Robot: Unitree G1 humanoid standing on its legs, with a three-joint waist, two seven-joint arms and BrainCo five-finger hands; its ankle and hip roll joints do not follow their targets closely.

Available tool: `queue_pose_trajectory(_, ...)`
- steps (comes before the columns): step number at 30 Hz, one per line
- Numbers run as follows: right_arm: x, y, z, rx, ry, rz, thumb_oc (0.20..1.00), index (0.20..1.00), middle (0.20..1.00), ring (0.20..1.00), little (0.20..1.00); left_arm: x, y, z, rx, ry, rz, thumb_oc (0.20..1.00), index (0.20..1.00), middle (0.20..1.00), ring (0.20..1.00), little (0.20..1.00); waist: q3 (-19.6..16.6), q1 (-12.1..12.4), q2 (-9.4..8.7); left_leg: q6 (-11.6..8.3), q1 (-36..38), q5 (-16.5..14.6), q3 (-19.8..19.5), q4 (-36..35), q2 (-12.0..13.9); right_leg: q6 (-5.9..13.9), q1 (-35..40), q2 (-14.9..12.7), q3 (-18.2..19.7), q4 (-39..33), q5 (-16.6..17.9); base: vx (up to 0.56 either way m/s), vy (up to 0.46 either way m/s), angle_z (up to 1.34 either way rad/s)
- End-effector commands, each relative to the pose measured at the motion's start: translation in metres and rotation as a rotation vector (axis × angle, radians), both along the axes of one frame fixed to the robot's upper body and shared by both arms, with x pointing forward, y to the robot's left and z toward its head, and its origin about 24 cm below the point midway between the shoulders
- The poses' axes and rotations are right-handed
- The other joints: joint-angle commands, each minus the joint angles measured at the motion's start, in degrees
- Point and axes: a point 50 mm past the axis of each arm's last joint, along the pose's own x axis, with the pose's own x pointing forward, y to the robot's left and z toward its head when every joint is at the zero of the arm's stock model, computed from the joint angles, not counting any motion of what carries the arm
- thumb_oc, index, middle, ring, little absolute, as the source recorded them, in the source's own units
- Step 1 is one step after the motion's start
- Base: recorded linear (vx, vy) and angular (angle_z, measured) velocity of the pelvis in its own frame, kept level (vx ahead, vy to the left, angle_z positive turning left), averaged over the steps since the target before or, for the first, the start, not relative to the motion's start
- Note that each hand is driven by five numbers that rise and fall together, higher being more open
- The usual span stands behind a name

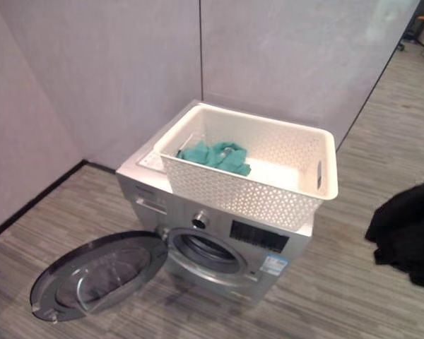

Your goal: Grab the laundry basket,head to the washer,open it,put in the laundry and shut it.

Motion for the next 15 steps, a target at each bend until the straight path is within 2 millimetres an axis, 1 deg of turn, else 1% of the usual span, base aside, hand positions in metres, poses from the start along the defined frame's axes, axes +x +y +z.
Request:
queue_pose_trajectory(1,0.007,0.017,-0.002,0.074,-0.083,0.105,0.200,0.200,0.200,0.200,0.200,0.002,0.016,0.004,0.040,0.005,-0.001,1.000,1.000,1.000,1.000,1.000,-1.8,1.3,-3.89,4.81,4.9,-9.6,3.3,1.5,0.0,4.78,-4.9,-5.8,3.4,2.1,1.7,-0.01,-0.003,-0.03)
queue_pose_trajectory(2,0.007,0.018,-0.003,0.076,-0.083,0.106,0.200,0.200,0.200,0.200,0.200,0.002,0.017,0.004,0.042,0.005,0.000,1.000,1.000,1.000,1.000,1.000,-1.8,1.3,-3.97,4.81,4.9,-9.5,3.3,1.5,0.0,4.77,-4.9,-5.8,3.4,2.1,1.7,0.00,0.000,0.00)
queue_pose_trajectory(5,0.007,0.050,-0.057,0.255,0.060,0.201,0.200,0.200,0.200,0.200,0.200,0.002,0.012,0.003,0.023,-0.002,0.012,1.000,1.000,1.000,1.000,1.000,-1.5,1.0,-3.60,4.86,4.9,-9.3,3.6,1.3,-0.1,4.72,-5.1,-5.9,3.5,2.2,1.7,-0.01,-0.002,-0.03)
queue_pose_trajectory(6,0.007,0.070,-0.084,0.346,0.153,0.265,0.200,0.200,0.200,0.200,0.200,0.002,0.012,0.003,0.019,-0.007,0.016,1.000,1.000,1.000,1.000,1.000,-1.3,0.8,-3.56,4.82,5.0,-9.2,3.7,1.3,-0.1,4.72,-5.2,-6.0,3.6,2.2,1.8,-0.02,-0.008,-0.05)
queue_pose_trajectory(7,0.007,0.070,-0.084,0.347,0.153,0.267,0.200,0.200,0.200,0.200,0.200,0.002,0.012,0.003,0.020,-0.007,0.018,1.000,1.000,1.000,1.000,1.000,-1.3,0.7,-3.61,4.83,5.0,-9.2,3.7,1.3,-0.1,4.72,-5.2,-6.0,3.6,2.2,1.8,-0.02,-0.005,-0.11)
queue_pose_trajectory(9,0.009,0.096,-0.113,0.459,0.247,0.348,0.200,0.200,0.200,0.200,0.200,0.004,0.010,0.003,0.014,-0.018,0.018,1.000,1.000,1.000,1.000,1.000,-1.1,0.7,-3.43,4.82,4.9,-9.1,3.9,1.3,-0.3,4.73,-5.4,-6.0,3.8,2.2,1.9,-0.02,0.001,-0.14)
queue_pose_trajectory(11,0.012,0.120,-0.131,0.545,0.302,0.424,0.200,0.200,0.200,0.200,0.200,0.005,0.008,0.002,0.010,-0.025,0.011,1.000,1.000,1.000,1.000,1.000,-0.9,0.7,-3.07,4.85,5.3,-9.5,4.1,1.2,0.0,4.76,-5.1,-5.8,3.8,2.0,1.6,0.01,0.002,-0.07)
queue_pose_trajectory(12,0.013,0.120,-0.131,0.546,0.300,0.425,0.200,0.200,0.200,0.200,0.200,0.005,0.008,0.002,0.010,-0.026,0.012,1.000,1.000,1.000,1.000,1.000,-0.8,0.6,-3.28,4.81,5.0,-9.1,4.1,1.3,-0.3,4.73,-5.4,-6.0,3.9,2.1,2.0,0.00,0.000,0.00)
queue_pose_trajectory(13,0.019,0.149,-0.146,0.650,0.329,0.511,0.200,0.200,0.200,0.200,0.200,0.010,0.005,0.002,0.007,-0.044,-0.003,1.000,1.000,1.000,1.000,1.000,-0.6,0.9,-2.83,4.79,5.4,-9.4,4.2,1.3,0.0,4.74,-5.0,-5.8,3.9,1.9,1.8,0.00,0.000,0.00)
queue_pose_trajectory(15,0.024,0.172,-0.159,0.735,0.359,0.573,0.200,0.200,0.200,0.200,0.200,0.014,0.004,0.003,0.009,-0.059,-0.008,1.000,1.000,1.000,1.000,1.000,-0.4,1.0,-2.79,4.74,5.3,-9.2,4.3,1.3,-0.1,4.76,-5.0,-5.9,3.9,1.9,1.8,0.00,0.005,-0.06)
